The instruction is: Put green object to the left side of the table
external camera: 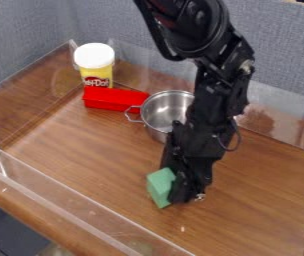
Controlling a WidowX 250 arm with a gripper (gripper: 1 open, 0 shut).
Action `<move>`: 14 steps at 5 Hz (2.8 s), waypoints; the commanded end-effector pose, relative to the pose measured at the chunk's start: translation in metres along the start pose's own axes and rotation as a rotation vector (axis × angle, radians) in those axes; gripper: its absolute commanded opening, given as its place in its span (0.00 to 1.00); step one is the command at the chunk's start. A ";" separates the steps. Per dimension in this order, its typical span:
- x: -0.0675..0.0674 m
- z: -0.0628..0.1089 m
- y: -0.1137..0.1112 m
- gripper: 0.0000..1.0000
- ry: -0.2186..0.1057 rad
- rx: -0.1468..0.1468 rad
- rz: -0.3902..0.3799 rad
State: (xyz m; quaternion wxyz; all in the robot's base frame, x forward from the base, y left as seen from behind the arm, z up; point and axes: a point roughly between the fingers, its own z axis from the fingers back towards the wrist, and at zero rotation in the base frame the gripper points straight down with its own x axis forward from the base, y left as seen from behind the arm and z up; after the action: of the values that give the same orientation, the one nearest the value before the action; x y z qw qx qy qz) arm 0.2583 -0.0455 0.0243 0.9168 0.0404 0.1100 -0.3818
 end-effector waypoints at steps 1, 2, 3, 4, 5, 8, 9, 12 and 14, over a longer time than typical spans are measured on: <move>-0.003 0.023 0.008 0.00 -0.074 0.047 0.020; -0.005 0.024 0.009 0.00 -0.080 0.050 0.023; -0.008 0.025 0.011 0.00 -0.086 0.053 0.026; -0.011 0.026 0.013 0.00 -0.093 0.056 0.036; -0.015 0.030 0.017 0.00 -0.103 0.063 0.052; -0.094 0.054 0.083 0.00 -0.131 0.087 0.336; -0.127 0.045 0.100 0.00 -0.135 0.080 0.407; -0.126 0.005 0.113 0.00 -0.156 0.079 0.395; -0.112 -0.009 0.116 0.00 -0.176 0.084 0.364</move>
State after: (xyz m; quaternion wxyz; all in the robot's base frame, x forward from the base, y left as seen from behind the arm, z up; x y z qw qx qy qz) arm 0.2566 0.1141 0.0310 0.9757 0.0547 0.0197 -0.2113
